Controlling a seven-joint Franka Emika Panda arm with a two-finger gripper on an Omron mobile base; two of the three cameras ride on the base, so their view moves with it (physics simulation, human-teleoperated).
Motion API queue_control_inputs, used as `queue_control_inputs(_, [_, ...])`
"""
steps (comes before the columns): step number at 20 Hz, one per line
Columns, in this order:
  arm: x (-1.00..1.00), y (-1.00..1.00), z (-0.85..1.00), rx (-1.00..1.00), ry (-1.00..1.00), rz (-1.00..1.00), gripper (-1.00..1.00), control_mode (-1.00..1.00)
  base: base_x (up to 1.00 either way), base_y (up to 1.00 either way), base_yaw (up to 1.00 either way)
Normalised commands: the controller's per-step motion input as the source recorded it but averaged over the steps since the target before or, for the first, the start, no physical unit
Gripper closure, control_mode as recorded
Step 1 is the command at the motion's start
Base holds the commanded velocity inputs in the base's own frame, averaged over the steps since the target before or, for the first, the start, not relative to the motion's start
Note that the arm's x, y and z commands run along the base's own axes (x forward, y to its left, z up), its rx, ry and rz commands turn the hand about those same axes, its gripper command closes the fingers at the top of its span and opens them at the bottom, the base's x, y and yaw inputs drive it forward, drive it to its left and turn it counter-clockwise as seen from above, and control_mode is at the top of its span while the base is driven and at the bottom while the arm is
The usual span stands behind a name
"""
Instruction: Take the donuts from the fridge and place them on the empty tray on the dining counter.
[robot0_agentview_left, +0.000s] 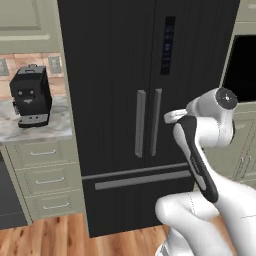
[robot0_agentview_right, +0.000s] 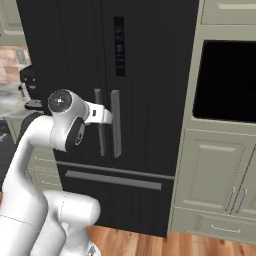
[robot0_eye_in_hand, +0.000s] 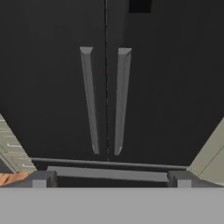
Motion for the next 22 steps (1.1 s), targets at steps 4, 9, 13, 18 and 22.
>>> queue_control_inputs(4, [1.00, -0.03, -0.26, 0.00, 0.00, 0.00, -1.00, -1.00, 0.00, 0.00, 0.00])
queue_control_inputs(9, [0.83, -0.22, -0.08, 0.01, 0.00, 0.00, -1.00, -1.00, 0.00, 0.00, 0.00])
queue_control_inputs(13, [0.61, -0.06, -0.04, 0.00, 0.00, 0.00, -1.00, -1.00, 0.00, 0.00, 0.00])
queue_control_inputs(18, [0.57, 0.00, -0.04, -0.01, 0.00, 0.00, -1.00, -1.00, 0.00, 0.00, 0.00])
queue_control_inputs(22, [0.54, 0.00, -0.14, 0.00, 0.00, 0.00, -1.00, -1.00, 0.00, 0.00, 0.00])
